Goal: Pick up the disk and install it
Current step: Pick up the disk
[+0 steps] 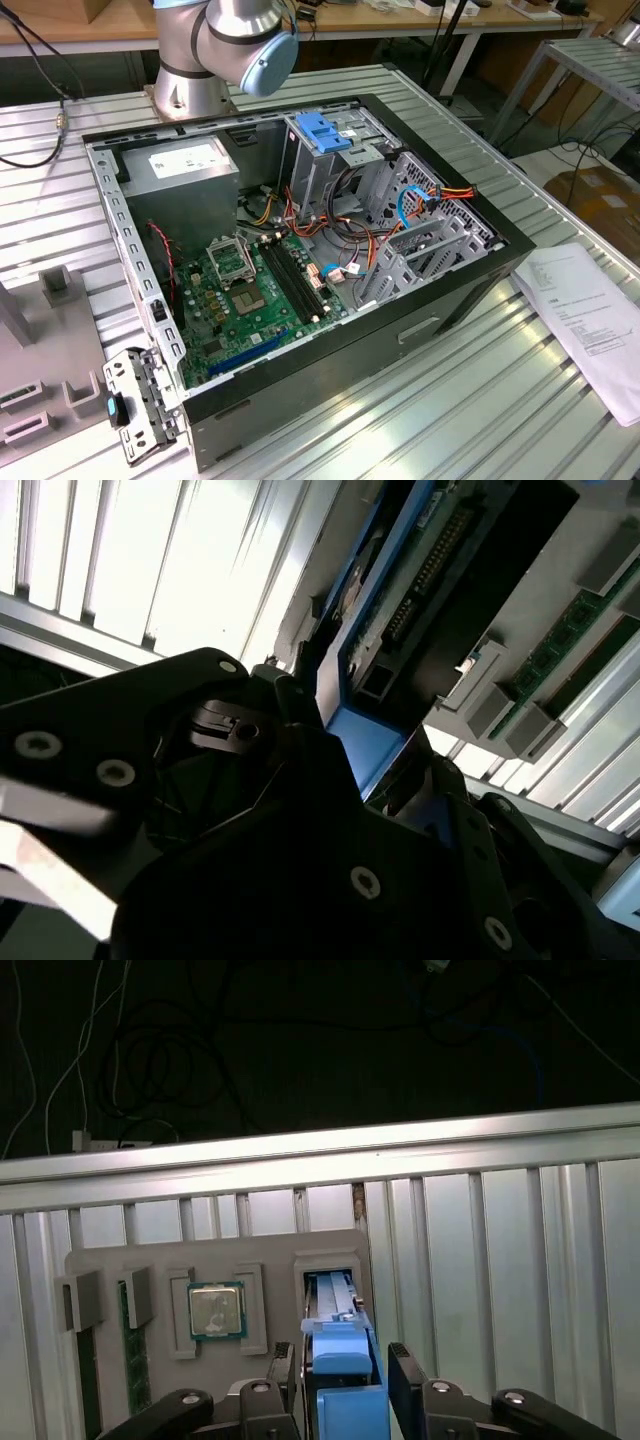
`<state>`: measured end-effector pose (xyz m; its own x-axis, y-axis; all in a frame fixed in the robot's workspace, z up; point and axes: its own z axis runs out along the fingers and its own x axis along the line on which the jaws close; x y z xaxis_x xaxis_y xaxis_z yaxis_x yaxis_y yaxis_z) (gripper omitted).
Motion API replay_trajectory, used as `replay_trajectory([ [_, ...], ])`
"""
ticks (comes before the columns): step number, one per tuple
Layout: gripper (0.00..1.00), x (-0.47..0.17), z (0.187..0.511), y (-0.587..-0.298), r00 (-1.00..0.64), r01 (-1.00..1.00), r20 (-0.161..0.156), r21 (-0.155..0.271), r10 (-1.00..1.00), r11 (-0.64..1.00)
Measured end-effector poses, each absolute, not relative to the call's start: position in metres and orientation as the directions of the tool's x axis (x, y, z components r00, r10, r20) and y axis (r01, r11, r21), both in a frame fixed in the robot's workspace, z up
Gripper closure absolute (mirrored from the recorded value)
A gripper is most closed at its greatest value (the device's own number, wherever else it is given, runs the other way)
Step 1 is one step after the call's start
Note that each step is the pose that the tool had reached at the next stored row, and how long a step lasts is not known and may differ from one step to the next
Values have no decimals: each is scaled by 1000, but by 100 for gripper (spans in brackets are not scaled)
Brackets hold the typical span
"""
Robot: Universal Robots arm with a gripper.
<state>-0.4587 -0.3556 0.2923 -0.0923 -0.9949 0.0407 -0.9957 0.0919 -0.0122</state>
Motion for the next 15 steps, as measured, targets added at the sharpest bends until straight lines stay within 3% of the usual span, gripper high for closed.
replay_trajectory([
  [3,51,-459,292,-356,-92,-996,41,-12,-995,92],
  [4,60,-459,292,-356,-92,-996,41,-12,-995,92],
  [6,61,-459,292,-356,-92,-996,41,-12,-995,92],
  [15,63,-459,292,-356,-21,-1000,41,-12,-999,20],
])
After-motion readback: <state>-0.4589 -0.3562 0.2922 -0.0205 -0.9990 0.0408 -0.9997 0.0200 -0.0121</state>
